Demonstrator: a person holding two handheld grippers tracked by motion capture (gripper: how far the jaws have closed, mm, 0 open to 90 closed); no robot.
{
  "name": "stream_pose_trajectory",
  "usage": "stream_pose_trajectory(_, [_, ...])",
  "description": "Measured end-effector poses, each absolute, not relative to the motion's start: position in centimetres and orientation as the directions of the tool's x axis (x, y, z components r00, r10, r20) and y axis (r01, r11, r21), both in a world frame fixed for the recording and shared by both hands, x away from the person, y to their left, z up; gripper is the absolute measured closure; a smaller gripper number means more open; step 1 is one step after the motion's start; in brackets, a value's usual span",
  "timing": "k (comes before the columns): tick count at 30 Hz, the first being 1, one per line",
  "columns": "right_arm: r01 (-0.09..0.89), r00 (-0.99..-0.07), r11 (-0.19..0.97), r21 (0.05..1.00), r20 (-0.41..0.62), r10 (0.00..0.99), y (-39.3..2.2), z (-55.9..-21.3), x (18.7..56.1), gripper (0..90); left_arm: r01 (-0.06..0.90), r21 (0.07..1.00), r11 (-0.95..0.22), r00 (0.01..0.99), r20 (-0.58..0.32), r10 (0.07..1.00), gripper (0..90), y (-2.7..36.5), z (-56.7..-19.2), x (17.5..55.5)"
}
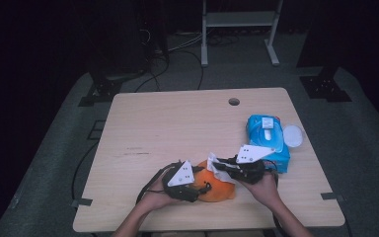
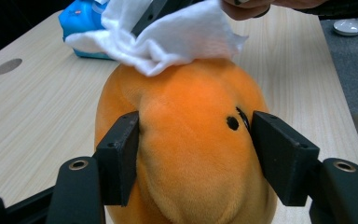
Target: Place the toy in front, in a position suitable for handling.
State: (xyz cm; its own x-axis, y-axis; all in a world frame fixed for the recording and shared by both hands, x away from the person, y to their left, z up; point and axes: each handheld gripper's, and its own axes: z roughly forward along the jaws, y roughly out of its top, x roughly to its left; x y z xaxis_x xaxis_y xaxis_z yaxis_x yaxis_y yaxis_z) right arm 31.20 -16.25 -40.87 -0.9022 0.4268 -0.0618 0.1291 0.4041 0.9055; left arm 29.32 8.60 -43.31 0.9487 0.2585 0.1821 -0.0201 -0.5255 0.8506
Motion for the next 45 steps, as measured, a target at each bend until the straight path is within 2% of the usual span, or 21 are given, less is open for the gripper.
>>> stream_pose_trajectory(3, [0.148, -0.895, 0.409, 0.9, -0.054, 0.443, -16.7, -41.2, 31.7, 82.5, 0.009, 0.862, -0.506, 0.952, 0.147, 0.267, 35.5, 9.0, -43.5, 29.6])
stream_pose_trajectory(10, [0.229, -0.857, 0.4, 0.888, -0.012, 0.516, -18.9, -42.2, 32.8, 82.5, 0.009, 0.862, -0.508, 0.955, 0.143, 0.26, 35.5, 9.1, -43.5, 29.8])
stream_pose_trajectory(13, [0.217, -0.858, 0.394, 0.893, -0.018, 0.513, -18.5, -41.9, 32.4, 82.6, 0.018, 0.862, -0.507, 0.956, 0.134, 0.263, 35.5, 9.2, -43.6, 30.0])
stream_pose_trajectory(17, [0.176, -0.874, 0.404, 0.898, -0.045, 0.483, -17.6, -41.7, 32.0, 82.5, 0.072, 0.867, -0.494, 0.955, 0.083, 0.284, 35.4, 9.9, -43.8, 30.5])
stream_pose_trajectory(23, [0.231, -0.857, 0.392, 0.89, -0.005, 0.516, -18.9, -42.7, 32.9, 82.5, 0.164, 0.872, -0.462, 0.944, -0.003, 0.33, 35.5, 10.8, -44.2, 31.7])
stream_pose_trajectory(28, [0.255, -0.846, 0.392, 0.884, 0.008, 0.533, -19.6, -43.0, 32.8, 82.5, 0.202, 0.869, -0.453, 0.933, -0.029, 0.359, 35.5, 11.2, -44.4, 32.3])
stream_pose_trajectory(33, [0.26, -0.858, 0.411, 0.874, 0.014, 0.513, -19.5, -43.2, 32.1, 82.5, 0.25, 0.862, -0.441, 0.917, -0.065, 0.393, 35.6, 11.6, -44.6, 32.9])
stream_pose_trajectory(36, [0.259, -0.89, 0.4, 0.879, 0.057, 0.452, -19.2, -43.1, 31.5, 82.4, 0.271, 0.86, -0.433, 0.91, -0.082, 0.407, 35.5, 11.8, -44.7, 33.1])
stream_pose_trajectory(38, [0.233, -0.902, 0.418, 0.878, 0.034, 0.431, -18.7, -42.9, 31.1, 82.4, 0.281, 0.86, -0.427, 0.907, -0.092, 0.411, 35.5, 11.9, -44.7, 33.3])
stream_pose_trajectory(45, [0.261, -0.895, 0.443, 0.858, 0.043, 0.444, -19.5, -43.6, 31.9, 82.5, 0.291, 0.862, -0.416, 0.901, -0.101, 0.422, 35.2, 11.8, -44.7, 33.4])
